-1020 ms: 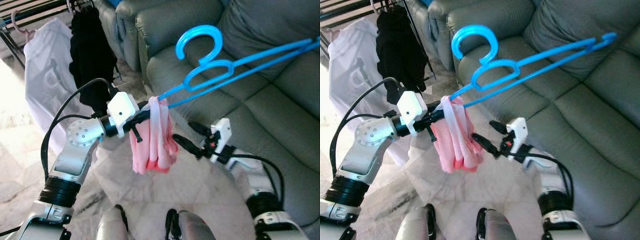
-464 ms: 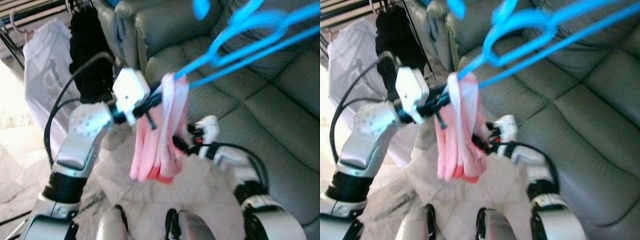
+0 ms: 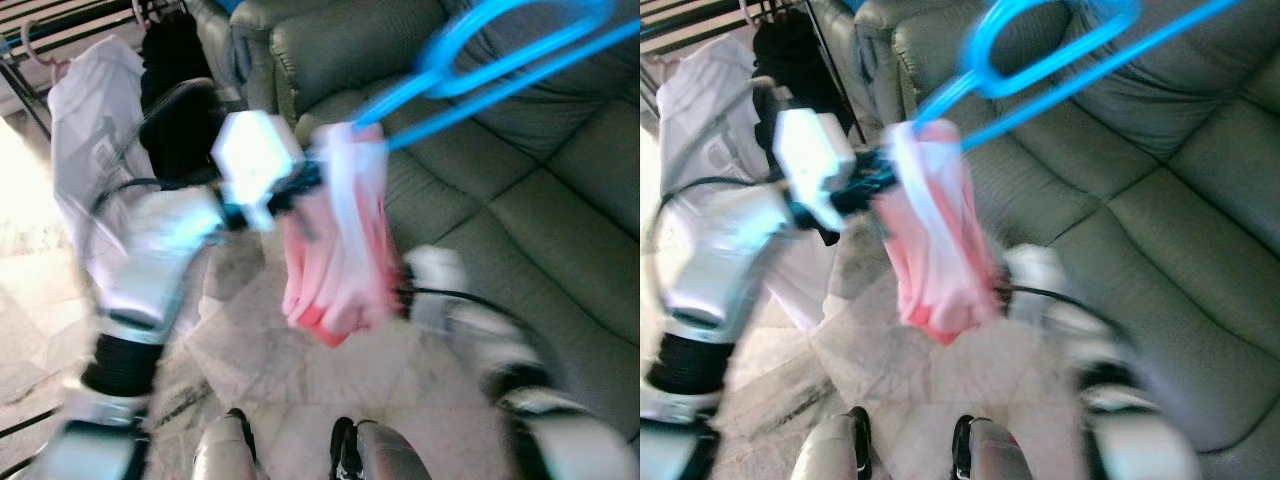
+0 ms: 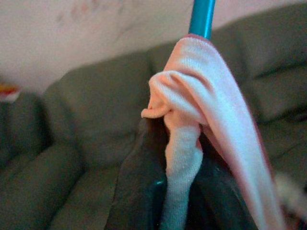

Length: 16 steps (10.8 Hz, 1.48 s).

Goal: Hang hanger

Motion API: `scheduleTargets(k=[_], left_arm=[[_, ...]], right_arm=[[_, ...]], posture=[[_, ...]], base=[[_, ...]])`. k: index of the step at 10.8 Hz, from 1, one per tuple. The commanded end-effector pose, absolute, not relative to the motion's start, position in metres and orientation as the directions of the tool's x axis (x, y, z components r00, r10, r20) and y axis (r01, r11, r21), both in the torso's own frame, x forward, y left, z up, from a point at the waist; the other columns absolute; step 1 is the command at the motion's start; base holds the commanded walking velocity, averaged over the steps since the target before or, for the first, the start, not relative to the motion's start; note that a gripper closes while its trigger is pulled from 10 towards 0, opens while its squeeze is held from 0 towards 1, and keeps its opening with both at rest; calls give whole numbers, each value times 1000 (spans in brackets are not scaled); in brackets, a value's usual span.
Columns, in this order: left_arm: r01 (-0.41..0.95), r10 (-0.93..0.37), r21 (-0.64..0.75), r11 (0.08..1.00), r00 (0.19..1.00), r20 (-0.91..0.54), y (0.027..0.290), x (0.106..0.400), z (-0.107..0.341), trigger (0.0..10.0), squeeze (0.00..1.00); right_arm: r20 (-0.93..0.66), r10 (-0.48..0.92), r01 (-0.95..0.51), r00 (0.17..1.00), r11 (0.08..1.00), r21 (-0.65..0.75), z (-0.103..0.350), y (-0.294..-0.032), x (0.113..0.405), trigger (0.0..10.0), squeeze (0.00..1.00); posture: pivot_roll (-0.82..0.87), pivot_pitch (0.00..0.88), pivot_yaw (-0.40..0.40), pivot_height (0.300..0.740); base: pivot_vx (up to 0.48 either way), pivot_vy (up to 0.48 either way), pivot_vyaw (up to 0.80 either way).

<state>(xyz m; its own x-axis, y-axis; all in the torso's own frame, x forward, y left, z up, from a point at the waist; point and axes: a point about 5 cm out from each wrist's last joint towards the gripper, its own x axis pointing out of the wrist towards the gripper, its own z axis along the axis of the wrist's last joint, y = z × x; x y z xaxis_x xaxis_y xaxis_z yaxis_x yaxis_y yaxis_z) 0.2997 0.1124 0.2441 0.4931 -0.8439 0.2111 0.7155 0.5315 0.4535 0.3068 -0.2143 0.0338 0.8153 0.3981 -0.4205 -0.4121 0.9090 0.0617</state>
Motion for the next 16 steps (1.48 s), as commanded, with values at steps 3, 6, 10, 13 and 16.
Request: scheduleTargets(k=[3,6,10,13,16], left_arm=[[652,-763,432,623,628,153,155,314,225,0,0],[805,-823,181,565,566,51,172,302,190,0,0],[926,-910,-53,373,355,-212,173,263,115,0,0],[907,-863,-71,415,367,-346,181,257,74,0,0],[890,-809,35,454,429,-402,185,262,56,0,0]], right_arm=[[-274,-52,36,960,997,-65,71,-301,307,0,0],[7,-246,246,969,969,-7,141,-322,336,0,0],[101,-239,237,966,971,26,166,-310,352,0,0],[135,-232,229,963,973,41,171,-309,353,0,0],[172,-205,197,964,979,60,175,-304,355,0,0]], posture=[[-16,192,-87,740],[-30,187,-91,740],[-25,182,-98,740],[-33,176,-98,740],[-34,170,-95,740]], base=[[0,0,0],[0,0,0],[0,0,0],[0,0,0],[0,0,0]])
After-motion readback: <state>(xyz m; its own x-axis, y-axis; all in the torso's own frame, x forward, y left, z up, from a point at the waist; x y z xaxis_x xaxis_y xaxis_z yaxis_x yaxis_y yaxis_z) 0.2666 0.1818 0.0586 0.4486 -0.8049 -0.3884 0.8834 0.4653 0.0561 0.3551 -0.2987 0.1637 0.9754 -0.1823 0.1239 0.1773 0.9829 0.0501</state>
